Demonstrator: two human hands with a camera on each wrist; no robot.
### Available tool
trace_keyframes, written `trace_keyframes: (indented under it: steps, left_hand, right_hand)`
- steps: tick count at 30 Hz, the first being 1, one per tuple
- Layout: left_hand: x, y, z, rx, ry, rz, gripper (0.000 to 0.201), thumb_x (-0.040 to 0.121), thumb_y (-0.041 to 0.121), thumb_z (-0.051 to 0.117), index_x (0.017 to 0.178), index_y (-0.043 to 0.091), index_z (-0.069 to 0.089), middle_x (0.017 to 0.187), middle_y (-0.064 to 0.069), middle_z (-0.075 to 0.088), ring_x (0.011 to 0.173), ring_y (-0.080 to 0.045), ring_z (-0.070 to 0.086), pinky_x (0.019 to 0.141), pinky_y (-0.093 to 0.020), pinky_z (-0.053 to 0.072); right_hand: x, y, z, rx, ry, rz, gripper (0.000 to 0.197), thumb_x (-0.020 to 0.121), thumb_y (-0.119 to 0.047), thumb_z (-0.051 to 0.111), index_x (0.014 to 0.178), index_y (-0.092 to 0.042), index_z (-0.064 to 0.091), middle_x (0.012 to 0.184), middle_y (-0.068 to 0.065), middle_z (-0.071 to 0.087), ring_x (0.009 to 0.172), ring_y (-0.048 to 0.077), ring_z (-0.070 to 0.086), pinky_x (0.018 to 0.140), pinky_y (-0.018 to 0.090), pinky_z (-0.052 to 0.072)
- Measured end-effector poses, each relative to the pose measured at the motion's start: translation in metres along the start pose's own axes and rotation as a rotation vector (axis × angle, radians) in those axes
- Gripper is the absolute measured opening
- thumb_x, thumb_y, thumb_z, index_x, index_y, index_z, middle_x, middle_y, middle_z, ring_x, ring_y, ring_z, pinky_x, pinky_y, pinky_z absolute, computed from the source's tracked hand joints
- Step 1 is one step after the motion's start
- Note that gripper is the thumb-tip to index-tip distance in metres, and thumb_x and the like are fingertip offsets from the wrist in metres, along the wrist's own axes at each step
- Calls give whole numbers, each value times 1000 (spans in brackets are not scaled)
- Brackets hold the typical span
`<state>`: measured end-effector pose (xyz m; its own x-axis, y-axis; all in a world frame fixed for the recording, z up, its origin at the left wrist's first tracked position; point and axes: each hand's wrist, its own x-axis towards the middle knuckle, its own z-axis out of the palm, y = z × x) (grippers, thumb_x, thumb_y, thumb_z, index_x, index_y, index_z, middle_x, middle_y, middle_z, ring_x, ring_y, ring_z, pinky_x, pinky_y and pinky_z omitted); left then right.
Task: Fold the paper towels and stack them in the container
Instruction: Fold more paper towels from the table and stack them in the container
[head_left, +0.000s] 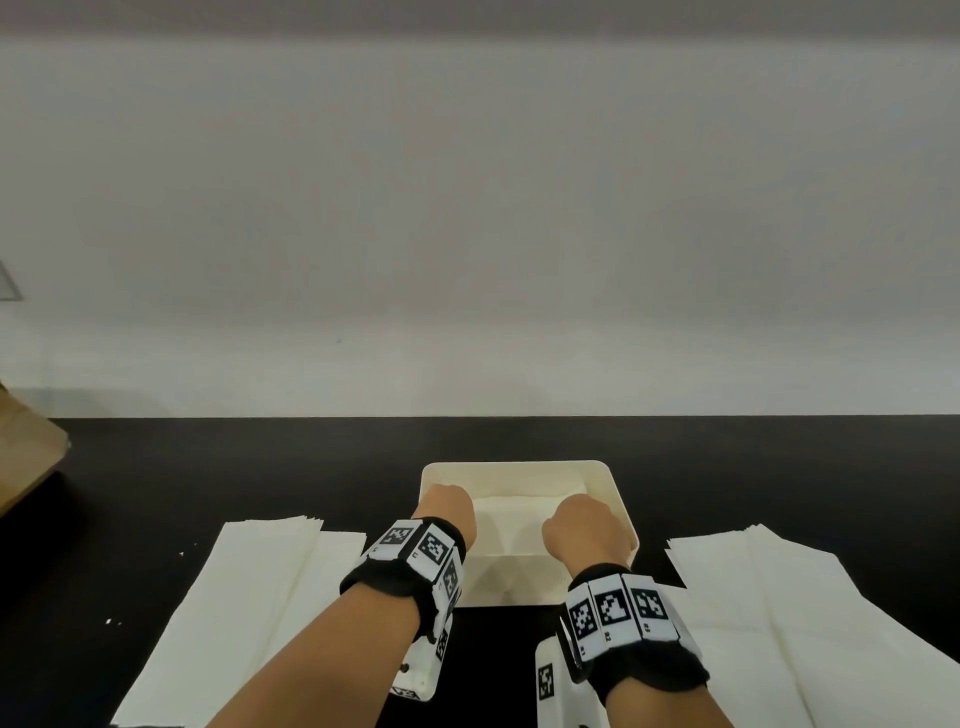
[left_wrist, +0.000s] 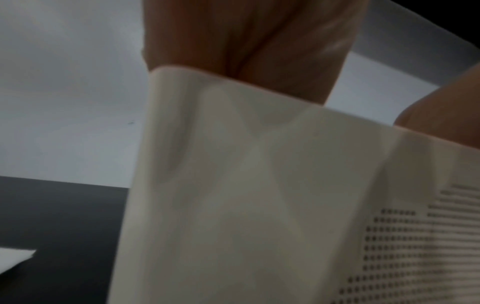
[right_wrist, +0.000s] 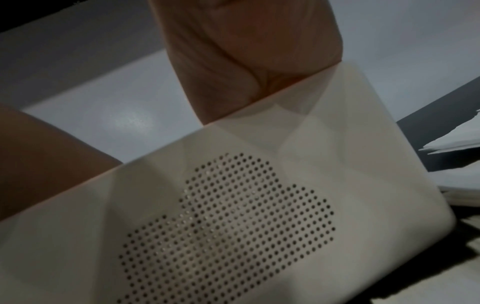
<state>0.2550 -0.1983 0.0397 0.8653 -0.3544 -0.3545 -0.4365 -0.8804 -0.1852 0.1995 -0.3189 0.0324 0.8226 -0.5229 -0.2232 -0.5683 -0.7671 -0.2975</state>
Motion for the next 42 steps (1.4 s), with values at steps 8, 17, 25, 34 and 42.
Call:
trace_keyframes:
  steps: [8,17,25,34,42]
  left_hand:
    - [2,2,0,-41,-68,19,33,97,6,36,123,-3,55,130,-15,57,121,-28,54,99,-31,42]
    - [-13,3,0,-283,198,-139,28,95,12,40,116,5,57,126,-12,48,111,-22,55,86,-25,45]
    - [-45,-54,21,-630,341,-264,29,93,30,49,115,14,58,120,-6,53,105,-21,57,90,-32,47]
    - [-94,-158,104,-689,58,-692,53,87,38,55,131,10,44,136,-13,44,128,-31,38,101,-36,40]
    - [-110,-194,142,-839,-20,-781,72,81,41,65,135,3,35,134,-13,48,121,-26,50,100,-33,45]
  right_hand:
    - [1,-2,4,-42,-43,31,27,93,-21,42,107,-10,61,110,8,64,109,28,57,100,40,45]
    - [-12,-11,-1,21,107,4,22,91,-27,45,103,-14,59,121,7,52,118,27,42,101,38,37]
    - [-64,-54,-7,499,195,-329,25,94,-23,53,116,-22,65,126,-2,60,115,12,53,98,22,41]
    - [-127,-111,85,622,-356,-363,29,92,-17,54,120,-19,60,123,-2,58,98,5,52,84,12,38]
    - [-147,-146,146,699,-530,-119,53,88,-15,57,137,-14,38,131,5,49,118,18,51,97,21,43]
